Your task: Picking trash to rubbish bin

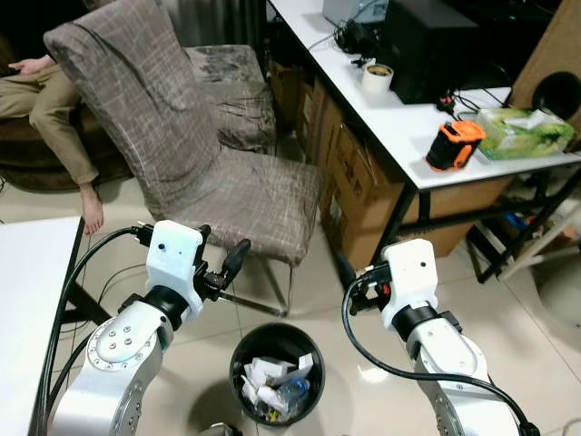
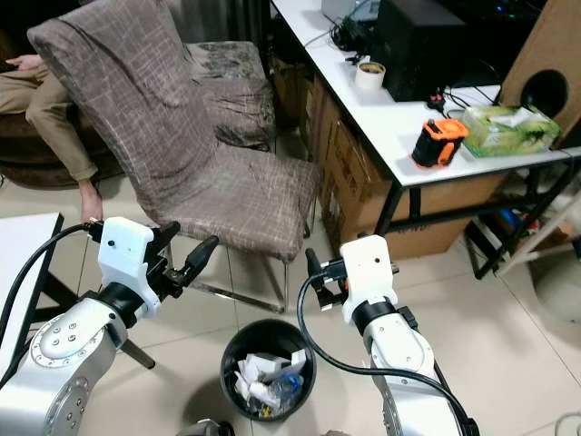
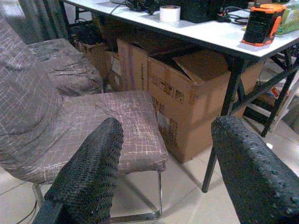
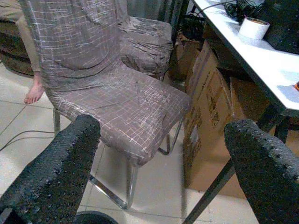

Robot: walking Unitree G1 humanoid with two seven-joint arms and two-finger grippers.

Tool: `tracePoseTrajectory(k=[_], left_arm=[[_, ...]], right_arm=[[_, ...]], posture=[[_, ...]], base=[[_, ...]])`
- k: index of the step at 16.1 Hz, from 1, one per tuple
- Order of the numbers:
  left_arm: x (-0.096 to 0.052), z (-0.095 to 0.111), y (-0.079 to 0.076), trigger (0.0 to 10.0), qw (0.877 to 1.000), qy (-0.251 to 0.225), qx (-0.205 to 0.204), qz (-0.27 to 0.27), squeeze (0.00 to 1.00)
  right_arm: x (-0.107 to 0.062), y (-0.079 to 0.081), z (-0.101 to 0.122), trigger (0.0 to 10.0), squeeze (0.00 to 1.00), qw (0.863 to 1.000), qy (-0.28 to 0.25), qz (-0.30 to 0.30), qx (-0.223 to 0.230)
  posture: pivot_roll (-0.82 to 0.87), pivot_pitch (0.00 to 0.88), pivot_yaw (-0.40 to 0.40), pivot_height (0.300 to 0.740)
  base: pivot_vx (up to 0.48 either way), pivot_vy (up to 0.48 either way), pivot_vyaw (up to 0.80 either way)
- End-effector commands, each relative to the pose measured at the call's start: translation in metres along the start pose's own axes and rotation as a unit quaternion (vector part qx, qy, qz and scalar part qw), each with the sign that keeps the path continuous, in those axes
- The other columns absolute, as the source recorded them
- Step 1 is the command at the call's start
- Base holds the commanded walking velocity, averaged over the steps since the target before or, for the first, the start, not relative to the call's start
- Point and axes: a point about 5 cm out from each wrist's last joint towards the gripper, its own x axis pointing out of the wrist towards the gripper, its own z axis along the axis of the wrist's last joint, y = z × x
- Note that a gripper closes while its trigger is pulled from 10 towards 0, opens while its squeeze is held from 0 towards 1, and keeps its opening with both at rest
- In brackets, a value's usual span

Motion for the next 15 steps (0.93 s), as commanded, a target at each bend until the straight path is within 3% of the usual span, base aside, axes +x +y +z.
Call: tracePoseTrajectory(k=[1,6,15], left_arm=[[-0.003,0.003,-0.001,10.0,1.000,-0.002,0.002,0.002,0.00],[-0.005,0.007,0.001,10.0,1.000,-0.003,0.005,0.005,0.00],[-0.007,0.016,0.007,10.0,0.999,-0.021,0.018,0.034,0.00]], right_arm=[[-0.001,0.000,0.006,10.0,0.00,1.000,-0.008,0.004,0.003],[0.001,0.000,0.019,10.0,0.00,0.999,-0.038,0.009,0.017],[0.004,0.006,0.021,10.0,0.00,0.998,-0.045,0.033,0.019]], posture=[[-0.01,0.044,-0.022,0.740],[-0.01,0.045,-0.027,0.740],[0.01,0.046,-0.038,0.740]], base=[[-0.240,0.000,0.00],[-0.250,0.000,0.00],[-0.223,0.000,0.00]])
